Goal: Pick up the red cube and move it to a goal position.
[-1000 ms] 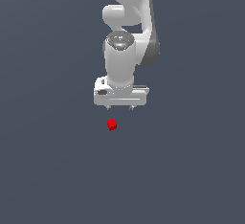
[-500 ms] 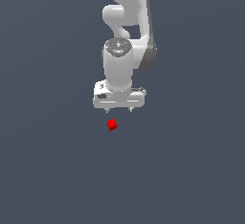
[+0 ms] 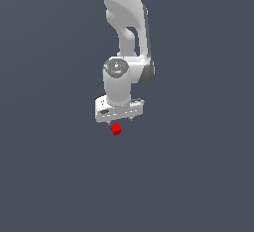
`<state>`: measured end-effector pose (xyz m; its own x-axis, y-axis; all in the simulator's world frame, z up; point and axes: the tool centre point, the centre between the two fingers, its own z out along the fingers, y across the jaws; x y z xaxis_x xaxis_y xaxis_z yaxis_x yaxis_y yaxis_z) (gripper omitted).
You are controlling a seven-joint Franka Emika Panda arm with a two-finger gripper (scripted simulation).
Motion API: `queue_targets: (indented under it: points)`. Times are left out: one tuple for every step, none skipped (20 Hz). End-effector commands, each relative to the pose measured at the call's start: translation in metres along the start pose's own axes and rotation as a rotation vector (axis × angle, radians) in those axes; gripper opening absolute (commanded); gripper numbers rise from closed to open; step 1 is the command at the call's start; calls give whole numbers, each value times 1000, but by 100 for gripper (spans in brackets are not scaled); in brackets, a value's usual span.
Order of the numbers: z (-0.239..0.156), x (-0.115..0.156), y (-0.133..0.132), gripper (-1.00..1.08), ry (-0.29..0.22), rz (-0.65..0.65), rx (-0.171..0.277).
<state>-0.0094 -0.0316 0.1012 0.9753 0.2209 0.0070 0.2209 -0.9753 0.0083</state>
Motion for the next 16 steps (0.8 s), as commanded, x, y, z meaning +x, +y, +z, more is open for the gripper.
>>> queue_targets:
  points:
    - [19,-2,5,100,-1,-53,3]
    - [26,-3,7,100,-2,-73,4]
    - [32,-3,9,100,-2,-92,5]
    - [39,-4,10,100,-2,-109,6]
    - [44,-4,12,100,-3,-126,6]
    - [50,-4,14,100,-3,-141,7]
    - [55,-4,15,100,-3,-155,7]
    - [59,-4,16,100,-4,-168,8]
    - [64,-4,17,100,-4,-180,8]
    - [67,-5,19,100,-4,-191,9]
    - [71,-5,20,100,-5,-200,9]
    - [74,-5,20,100,-5,-208,9]
    - [76,-4,21,100,-5,-215,9]
    - [78,-4,22,100,-5,-221,10]
    - [80,-4,22,100,-5,-225,10]
    - [81,-4,23,100,-6,-228,10]
